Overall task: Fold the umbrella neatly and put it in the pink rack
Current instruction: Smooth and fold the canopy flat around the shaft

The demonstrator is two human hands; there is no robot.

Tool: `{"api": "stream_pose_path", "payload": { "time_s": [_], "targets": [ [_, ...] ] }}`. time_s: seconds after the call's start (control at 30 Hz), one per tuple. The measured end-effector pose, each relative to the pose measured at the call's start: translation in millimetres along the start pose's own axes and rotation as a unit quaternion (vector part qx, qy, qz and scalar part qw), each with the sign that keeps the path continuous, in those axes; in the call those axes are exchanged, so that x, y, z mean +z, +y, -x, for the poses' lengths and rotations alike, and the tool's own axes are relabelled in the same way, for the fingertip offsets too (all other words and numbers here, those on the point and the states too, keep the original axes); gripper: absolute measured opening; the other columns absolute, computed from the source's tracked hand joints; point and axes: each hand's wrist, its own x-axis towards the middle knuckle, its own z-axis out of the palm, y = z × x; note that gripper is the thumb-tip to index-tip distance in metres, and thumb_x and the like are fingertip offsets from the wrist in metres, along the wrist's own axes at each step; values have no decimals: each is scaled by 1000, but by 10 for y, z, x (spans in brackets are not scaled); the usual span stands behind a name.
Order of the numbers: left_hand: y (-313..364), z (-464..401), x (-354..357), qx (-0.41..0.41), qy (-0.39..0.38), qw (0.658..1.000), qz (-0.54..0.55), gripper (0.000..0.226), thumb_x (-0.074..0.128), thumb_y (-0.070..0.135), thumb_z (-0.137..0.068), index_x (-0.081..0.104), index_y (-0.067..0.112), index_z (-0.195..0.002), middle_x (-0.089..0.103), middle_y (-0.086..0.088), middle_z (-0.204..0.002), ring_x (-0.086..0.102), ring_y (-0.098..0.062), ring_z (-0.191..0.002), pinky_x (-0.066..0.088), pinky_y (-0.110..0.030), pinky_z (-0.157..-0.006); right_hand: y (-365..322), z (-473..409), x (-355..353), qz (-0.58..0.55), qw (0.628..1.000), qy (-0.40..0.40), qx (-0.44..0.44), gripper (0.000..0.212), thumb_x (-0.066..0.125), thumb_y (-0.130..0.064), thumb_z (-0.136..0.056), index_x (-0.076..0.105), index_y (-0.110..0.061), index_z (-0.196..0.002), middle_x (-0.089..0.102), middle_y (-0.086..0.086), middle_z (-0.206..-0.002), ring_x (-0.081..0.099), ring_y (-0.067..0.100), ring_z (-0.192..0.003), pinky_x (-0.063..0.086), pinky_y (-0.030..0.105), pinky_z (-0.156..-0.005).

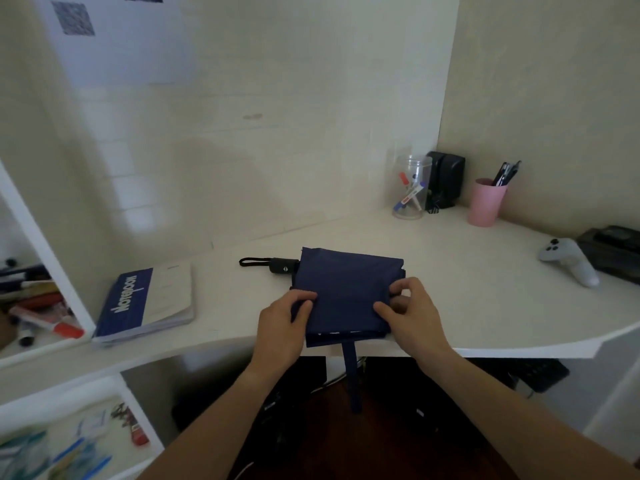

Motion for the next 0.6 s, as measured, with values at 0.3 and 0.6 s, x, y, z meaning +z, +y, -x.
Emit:
{"api": "stream_pose_path", "payload": {
  "time_s": [0.3, 0.6],
  "targets": [
    [-137, 54, -5, 63, -37, 994, -86, 38, 60, 30, -101, 59, 23, -138, 65, 2, -118, 54, -13, -105, 46, -28, -93, -14, -5, -97, -43, 999, -28, -16, 23, 68, -21, -94, 53, -31, -109, 70, 3, -74, 71, 20, -79, 52, 28, -68],
    [-140, 17, -37, 76, -64, 988, -117, 47, 65, 30, -97, 56, 20, -143, 66, -2, -123, 55, -17, -111, 44, -34, -101, -257, 1, 63, 380, 854, 12, -355, 25, 67, -18, -90, 67, -21, -114, 66, -3, -110, 58, 21, -100, 52, 33, -79]
  ]
}}
